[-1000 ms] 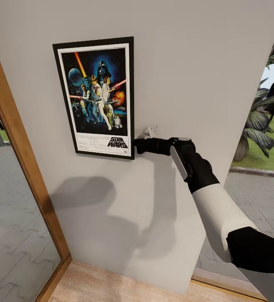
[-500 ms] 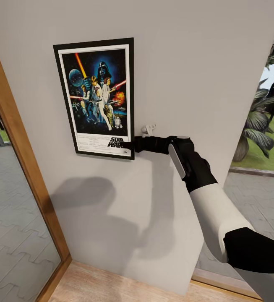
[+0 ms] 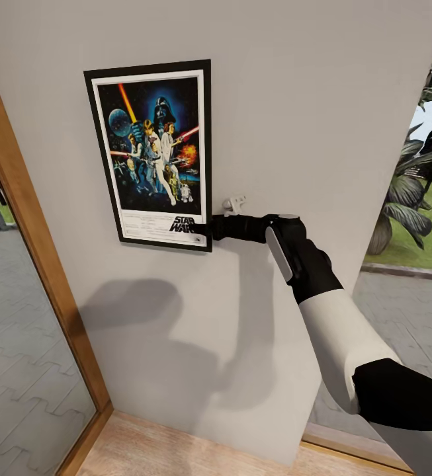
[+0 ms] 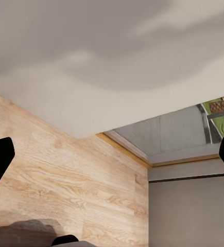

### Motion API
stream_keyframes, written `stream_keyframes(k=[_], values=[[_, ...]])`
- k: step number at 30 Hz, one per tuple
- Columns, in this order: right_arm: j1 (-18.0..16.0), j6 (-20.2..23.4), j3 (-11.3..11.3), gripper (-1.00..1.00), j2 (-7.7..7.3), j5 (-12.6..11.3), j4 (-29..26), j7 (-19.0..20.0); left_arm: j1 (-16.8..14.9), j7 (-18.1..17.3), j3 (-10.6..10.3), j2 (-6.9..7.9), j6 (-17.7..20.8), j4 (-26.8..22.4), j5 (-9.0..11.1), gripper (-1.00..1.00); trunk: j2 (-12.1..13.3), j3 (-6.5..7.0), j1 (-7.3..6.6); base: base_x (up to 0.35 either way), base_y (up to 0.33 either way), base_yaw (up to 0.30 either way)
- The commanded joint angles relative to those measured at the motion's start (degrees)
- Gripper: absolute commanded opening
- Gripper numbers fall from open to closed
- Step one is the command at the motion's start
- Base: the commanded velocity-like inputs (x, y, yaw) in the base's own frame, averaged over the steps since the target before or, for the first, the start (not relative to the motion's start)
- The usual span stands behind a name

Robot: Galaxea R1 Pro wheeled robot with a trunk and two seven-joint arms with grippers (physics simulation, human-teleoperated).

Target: Pick up the poster from the kitchen countertop and hang it on one of the wall nails in the kitchen.

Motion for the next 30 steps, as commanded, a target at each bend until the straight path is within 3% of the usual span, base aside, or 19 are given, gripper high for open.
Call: stream_keyframes(k=[1, 20, 30], values=[[-0.06, 0.50, 0.01, 1.00, 0.00, -0.59, -0.01, -0.17, -0.06, -0.07, -0.49, 0.03, -0.58, 0.08, 0.51, 1.00, -0.13, -0.13, 0.04, -0.008, -0.007, 0.000], [-0.06, 0.50, 0.00, 1.00, 0.00, -0.59, -0.63, -0.16, -0.06, -0.07, -0.49, 0.03, -0.59, 0.08, 0.51, 1.00, -0.13, -0.13, 0.04, -0.083, -0.051, 0.000], [-0.02, 0.50, -0.07, 1.00, 0.00, -0.69, -0.77, -0.05, -0.06, -0.07, -0.49, 0.03, -0.62, 0.08, 0.53, 1.00, -0.13, -0.13, 0.04, -0.270, -0.004, 0.000]])
